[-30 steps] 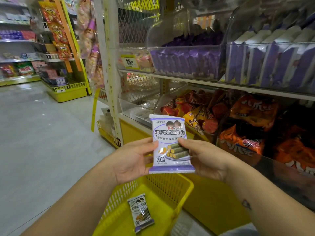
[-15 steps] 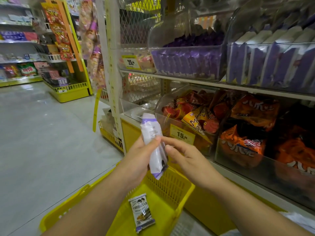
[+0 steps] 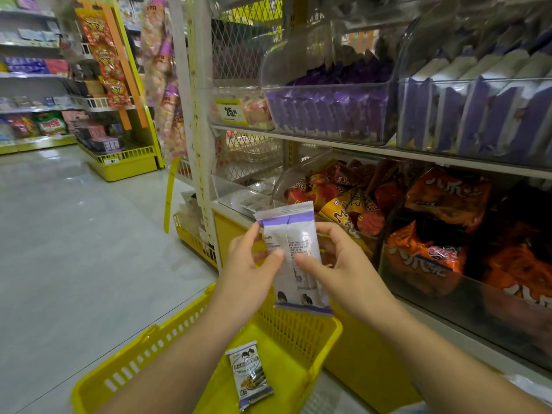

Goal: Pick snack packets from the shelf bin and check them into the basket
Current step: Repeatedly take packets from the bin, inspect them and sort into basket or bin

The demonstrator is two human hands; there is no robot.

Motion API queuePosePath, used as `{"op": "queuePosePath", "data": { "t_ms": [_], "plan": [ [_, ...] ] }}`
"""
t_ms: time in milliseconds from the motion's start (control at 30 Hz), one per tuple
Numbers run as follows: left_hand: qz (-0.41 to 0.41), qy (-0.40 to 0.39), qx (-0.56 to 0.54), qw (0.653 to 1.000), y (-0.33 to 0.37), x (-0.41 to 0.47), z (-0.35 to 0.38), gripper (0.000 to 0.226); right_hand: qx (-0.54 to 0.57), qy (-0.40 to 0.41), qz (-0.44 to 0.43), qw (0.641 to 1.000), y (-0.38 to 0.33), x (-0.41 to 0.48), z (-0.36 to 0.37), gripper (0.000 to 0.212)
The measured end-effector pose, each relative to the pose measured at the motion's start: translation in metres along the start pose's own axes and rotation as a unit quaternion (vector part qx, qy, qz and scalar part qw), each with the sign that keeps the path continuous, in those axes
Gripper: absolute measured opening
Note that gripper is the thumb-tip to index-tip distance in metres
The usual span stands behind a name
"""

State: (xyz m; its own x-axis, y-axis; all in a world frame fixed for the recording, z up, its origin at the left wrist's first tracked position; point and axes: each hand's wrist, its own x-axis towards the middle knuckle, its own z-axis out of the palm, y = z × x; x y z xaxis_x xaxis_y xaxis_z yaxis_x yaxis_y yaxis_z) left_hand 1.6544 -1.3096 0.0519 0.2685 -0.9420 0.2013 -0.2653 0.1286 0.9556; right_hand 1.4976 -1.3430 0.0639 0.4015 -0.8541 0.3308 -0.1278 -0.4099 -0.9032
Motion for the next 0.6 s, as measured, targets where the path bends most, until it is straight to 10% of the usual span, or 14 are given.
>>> {"op": "queuePosePath", "data": {
  "t_ms": [600],
  "plan": [
    [-0.044, 0.024, 0.014, 0.999, 0.007, -0.003, -0.010, 0.057, -0.103, -0.077, -0.094, 0.987, -0.010, -0.010, 0.010, 0.067]
  ]
}}
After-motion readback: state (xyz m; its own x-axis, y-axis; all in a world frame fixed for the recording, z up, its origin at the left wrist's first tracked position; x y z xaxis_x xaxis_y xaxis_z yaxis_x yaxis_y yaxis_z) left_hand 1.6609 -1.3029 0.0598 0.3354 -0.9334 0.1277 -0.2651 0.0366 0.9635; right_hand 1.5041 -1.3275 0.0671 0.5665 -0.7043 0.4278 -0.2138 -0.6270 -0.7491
